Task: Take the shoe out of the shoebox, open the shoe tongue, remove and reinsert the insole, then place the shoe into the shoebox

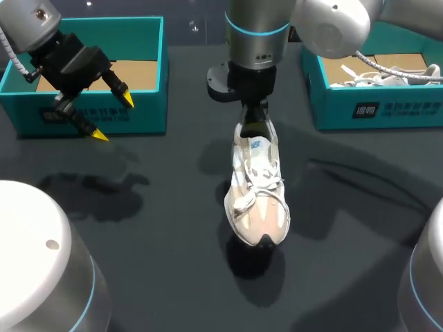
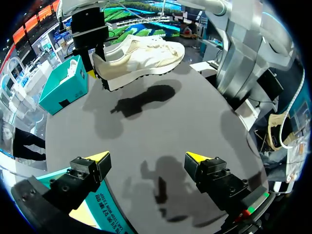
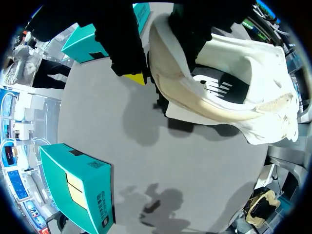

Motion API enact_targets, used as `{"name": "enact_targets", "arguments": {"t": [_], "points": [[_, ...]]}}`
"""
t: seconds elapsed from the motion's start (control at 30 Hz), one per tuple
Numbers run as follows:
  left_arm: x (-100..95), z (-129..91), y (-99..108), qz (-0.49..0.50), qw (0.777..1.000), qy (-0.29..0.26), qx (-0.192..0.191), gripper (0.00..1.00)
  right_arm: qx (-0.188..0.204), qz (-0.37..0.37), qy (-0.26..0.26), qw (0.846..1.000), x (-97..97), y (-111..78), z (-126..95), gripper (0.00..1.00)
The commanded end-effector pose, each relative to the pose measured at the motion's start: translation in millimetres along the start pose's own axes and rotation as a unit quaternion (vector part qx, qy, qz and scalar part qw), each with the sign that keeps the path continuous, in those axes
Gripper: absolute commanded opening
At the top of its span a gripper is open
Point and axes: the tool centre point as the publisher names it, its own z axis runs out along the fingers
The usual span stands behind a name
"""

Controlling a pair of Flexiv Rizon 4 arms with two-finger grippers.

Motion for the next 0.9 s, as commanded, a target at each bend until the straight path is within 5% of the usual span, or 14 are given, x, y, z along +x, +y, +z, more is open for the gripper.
{"name": "enact_targets", "arguments": {"t": [0.03,0.3,0.63,0.9], "points": [[0.7,0.0,0.1,0.000,1.000,0.000,-0.001,1.00,-0.001,0.001,-0.003,1.000,-4.8,-27.6,-32.6,0.00],[0.7,0.0,0.1,0.000,1.000,0.000,-0.001,1.00,0.013,-0.010,0.005,1.000,-39.9,-68.2,-58.1,0.00],[0.7,0.0,0.1,0.000,1.000,0.000,-0.001,1.00,0.035,-0.017,-0.009,0.999,-94.1,-149.7,-81.4,0.00],[0.7,0.0,0.1,0.000,1.000,0.000,-0.001,1.00,0.035,-0.017,-0.009,0.999,-94.1,-149.7,-81.4,0.00]]}}
